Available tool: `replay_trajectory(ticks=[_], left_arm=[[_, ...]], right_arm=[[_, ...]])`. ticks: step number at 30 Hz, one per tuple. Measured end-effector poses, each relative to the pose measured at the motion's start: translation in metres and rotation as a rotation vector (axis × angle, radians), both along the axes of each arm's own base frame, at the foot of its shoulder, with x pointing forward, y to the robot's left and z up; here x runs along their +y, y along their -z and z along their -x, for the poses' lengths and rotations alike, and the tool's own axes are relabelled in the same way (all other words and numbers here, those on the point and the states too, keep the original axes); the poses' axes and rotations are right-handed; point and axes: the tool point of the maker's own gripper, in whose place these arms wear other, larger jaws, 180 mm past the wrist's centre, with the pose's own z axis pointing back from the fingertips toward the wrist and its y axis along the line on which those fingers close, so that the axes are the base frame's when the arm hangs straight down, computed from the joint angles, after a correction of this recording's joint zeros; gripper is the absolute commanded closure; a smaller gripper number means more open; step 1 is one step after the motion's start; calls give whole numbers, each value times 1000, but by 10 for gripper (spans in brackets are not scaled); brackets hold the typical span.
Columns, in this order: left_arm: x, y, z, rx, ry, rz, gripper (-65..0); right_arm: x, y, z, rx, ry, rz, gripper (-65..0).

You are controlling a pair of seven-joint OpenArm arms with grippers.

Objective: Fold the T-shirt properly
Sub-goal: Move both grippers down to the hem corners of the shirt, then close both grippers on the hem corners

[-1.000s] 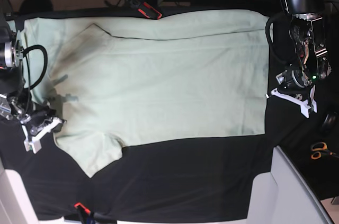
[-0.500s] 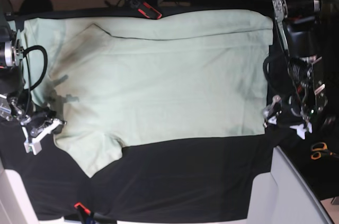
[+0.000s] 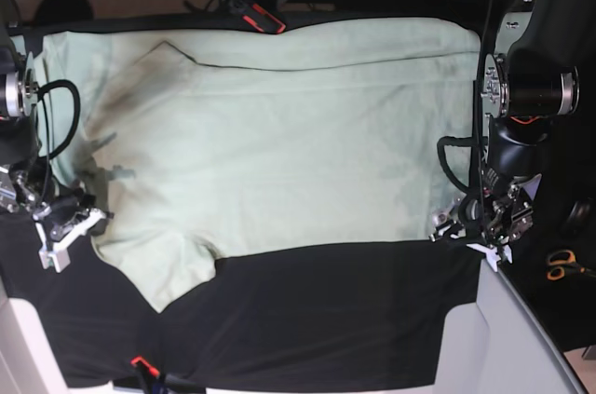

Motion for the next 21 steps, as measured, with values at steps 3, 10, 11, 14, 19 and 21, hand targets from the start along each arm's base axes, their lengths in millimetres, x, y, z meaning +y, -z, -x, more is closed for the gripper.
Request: replay_trajectory(ticks=[3, 10, 11, 14, 19, 21], left_arm=[[-3, 0, -2, -6, 5, -1, -521], [-7, -3, -9, -22, 8, -17, -519], [-8, -3, -10, -25, 7, -16, -519], [-9, -4, -12, -32, 8, -16, -519], [-21, -12, -24, -90, 29, 13, -516], [-27, -13, -25, -78, 36, 29, -514]], right_arm=[[-1, -1, -1, -3, 0, 3, -3], [-2, -6, -4, -21, -12, 10, -3], [-2, -5, -3, -19, -12, 10, -3], [-3, -5, -3, -18, -12, 12, -3], [-3, -5, -3, -18, -11, 13, -3], [-4, -5, -3, -18, -11, 13, -3]])
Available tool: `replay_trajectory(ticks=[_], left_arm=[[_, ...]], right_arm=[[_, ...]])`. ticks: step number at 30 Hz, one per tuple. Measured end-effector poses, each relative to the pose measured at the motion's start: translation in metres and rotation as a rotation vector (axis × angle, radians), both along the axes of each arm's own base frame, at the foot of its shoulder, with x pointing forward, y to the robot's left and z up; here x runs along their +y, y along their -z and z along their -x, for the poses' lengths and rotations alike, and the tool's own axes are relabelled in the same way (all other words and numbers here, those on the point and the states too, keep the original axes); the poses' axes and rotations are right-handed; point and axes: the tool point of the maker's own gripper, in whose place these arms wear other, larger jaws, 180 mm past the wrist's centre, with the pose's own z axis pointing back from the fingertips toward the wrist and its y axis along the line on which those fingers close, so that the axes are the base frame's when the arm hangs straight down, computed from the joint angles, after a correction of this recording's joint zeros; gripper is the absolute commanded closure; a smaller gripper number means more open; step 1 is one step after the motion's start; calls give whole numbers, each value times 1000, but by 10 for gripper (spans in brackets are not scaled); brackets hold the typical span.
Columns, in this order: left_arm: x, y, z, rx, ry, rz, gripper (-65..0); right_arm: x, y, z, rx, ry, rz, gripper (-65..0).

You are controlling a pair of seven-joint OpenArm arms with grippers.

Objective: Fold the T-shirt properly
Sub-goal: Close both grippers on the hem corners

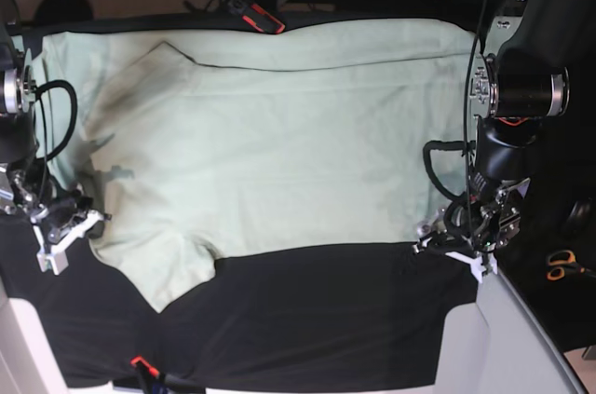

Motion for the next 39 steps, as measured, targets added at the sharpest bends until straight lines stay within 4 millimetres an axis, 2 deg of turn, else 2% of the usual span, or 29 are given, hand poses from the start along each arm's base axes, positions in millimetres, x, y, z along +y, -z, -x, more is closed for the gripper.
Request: replay_trajectory(ticks=[3, 6, 9, 12, 20, 28, 33, 35, 39], left_arm=[[1, -4, -3, 0, 2, 4, -514], [10, -12, -9, -30, 0, -24, -514], [19, -16, -11, -18, 60, -128, -516], [19, -16, -13, -29, 108, -201, -517], [18, 4, -3, -47, 159, -207, -517], [19, 4, -4, -71, 164, -214, -514], [9, 6, -6, -76, 172, -210, -509], [2, 8, -6, -82, 181, -205, -479], [-4, 10, -6, -93, 187, -194, -280]], right_arm=[[-1, 0, 0, 0, 1, 1, -3], [0, 1, 1, 5, -1, 0, -3], [0, 1, 1, 9, -2, 1, -3], [0, 1, 1, 9, -2, 1, -3], [-1, 1, 1, 9, -1, 2, -3], [-1, 1, 1, 9, -1, 2, -3], [-1, 1, 1, 9, -1, 3, -3], [-1, 1, 1, 8, -1, 2, -3], [-1, 1, 1, 9, -1, 3, -3]])
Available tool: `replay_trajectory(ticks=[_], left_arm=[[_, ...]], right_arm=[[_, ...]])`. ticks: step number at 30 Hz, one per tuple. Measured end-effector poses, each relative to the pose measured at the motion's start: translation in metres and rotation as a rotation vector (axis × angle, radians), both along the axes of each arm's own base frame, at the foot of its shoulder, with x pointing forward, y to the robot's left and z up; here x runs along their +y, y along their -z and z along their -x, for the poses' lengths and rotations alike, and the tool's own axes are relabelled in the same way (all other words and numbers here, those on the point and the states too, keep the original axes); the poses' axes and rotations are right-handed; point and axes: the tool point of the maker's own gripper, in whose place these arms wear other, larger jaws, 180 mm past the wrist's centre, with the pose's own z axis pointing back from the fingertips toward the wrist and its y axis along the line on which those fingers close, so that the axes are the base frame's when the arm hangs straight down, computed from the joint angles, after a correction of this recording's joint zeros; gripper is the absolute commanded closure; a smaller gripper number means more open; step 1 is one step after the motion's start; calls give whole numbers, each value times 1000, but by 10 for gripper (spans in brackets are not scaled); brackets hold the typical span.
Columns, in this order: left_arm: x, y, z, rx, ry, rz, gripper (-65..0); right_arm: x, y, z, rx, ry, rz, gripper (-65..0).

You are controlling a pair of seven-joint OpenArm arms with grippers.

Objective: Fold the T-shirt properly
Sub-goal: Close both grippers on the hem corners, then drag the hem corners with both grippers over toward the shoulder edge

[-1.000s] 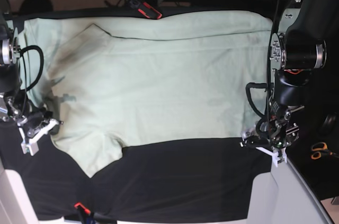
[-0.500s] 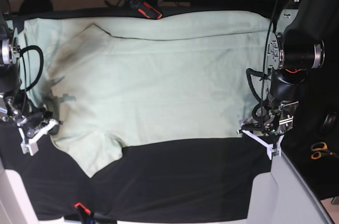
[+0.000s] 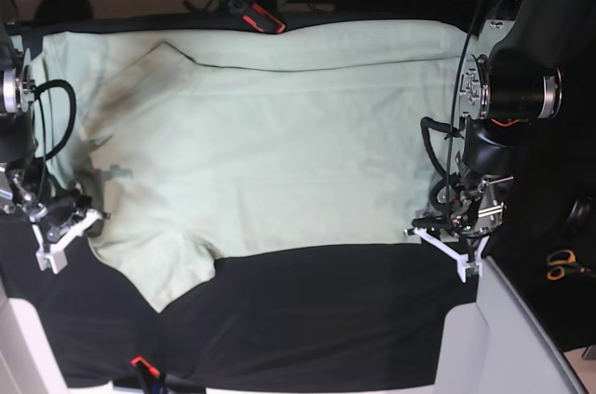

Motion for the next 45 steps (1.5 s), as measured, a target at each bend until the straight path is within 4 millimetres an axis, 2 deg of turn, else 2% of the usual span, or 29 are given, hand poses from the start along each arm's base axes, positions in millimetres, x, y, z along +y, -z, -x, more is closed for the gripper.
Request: replay_trajectory(ticks=[3, 11, 17, 22, 28, 30, 36, 40, 45], left_arm=[[-4, 1, 0, -3, 8, 9, -158], [2, 0, 1, -2, 2, 15, 0], [2, -1, 2, 17, 0, 23, 0], [-1, -12, 6, 21, 19, 18, 0], [-6, -51, -9, -69, 61, 1, 0], [-6, -57, -8, -83, 67, 0, 0], [16, -49, 16, -63, -2, 15, 0], [13, -48, 16, -72, 4, 15, 0], [12, -46, 29, -70, 16, 4, 0]], right_arm=[[0, 0, 0, 0, -1, -1, -3], [0, 0, 0, 0, 0, 0, -3], [0, 0, 0, 0, 0, 0, -3], [1, -4, -4, -13, -5, 1, -1], [-2, -28, -25, -105, 55, -50, -1], [-7, -31, -27, -118, 81, -61, -1], [-11, -26, -19, -68, 69, -50, -1], [-15, -24, -15, -44, 67, -43, -1], [-14, -23, -16, -44, 66, -46, -1]])
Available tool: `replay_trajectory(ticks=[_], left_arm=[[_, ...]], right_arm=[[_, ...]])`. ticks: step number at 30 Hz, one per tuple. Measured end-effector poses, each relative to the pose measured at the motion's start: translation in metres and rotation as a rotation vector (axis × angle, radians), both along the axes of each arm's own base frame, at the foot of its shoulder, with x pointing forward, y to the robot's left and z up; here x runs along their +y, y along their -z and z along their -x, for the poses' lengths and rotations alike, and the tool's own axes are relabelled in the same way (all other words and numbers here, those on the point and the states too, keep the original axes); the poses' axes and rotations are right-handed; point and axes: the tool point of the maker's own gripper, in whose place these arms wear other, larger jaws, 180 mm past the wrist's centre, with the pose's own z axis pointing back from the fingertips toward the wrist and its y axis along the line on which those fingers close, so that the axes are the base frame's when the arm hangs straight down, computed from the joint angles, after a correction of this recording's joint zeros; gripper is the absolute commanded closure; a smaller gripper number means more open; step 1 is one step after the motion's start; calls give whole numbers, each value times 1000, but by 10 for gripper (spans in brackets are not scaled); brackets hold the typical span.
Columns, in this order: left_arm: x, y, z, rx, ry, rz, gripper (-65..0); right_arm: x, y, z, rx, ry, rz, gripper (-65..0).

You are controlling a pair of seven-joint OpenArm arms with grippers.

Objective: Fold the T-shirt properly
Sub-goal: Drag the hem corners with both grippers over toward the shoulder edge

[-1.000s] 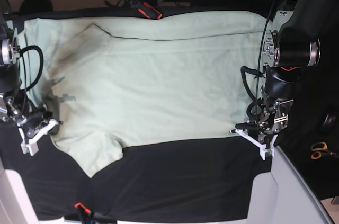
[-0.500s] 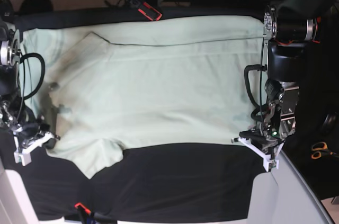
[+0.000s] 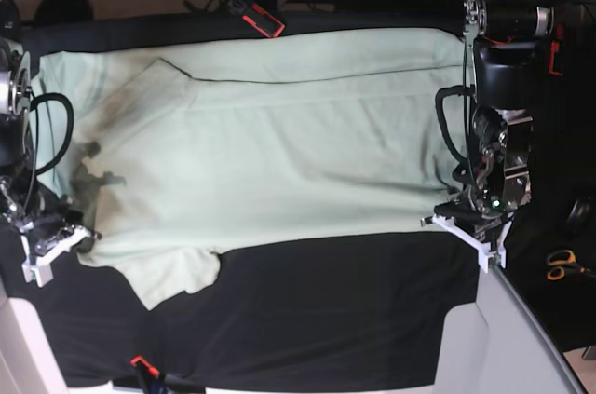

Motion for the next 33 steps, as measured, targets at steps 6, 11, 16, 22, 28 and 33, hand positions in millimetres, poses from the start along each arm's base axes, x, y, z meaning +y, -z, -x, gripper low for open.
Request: replay_trajectory(ticks=[6, 11, 16, 22, 28, 33], left_arm=[[-4, -12, 3, -50, 23, -16, 0], [-8, -1, 25, -22, 36, -20, 0], [-10, -3, 28, -7, 41, -16, 0], [-20, -18, 35, 20, 65, -6, 0], [-25, -14, 47, 91, 70, 9, 0], [-24, 2, 69, 155, 69, 8, 0]], right_arm=[[-1, -1, 2, -11, -4, 5, -1], [3, -4, 4, -39, -30, 23, 0], [5, 1, 11, 1, -57, 32, 0], [-14, 1, 25, 44, -32, 38, 0], [-18, 15, 45, 123, -21, 25, 0], [-17, 27, 64, 170, -37, 32, 0]])
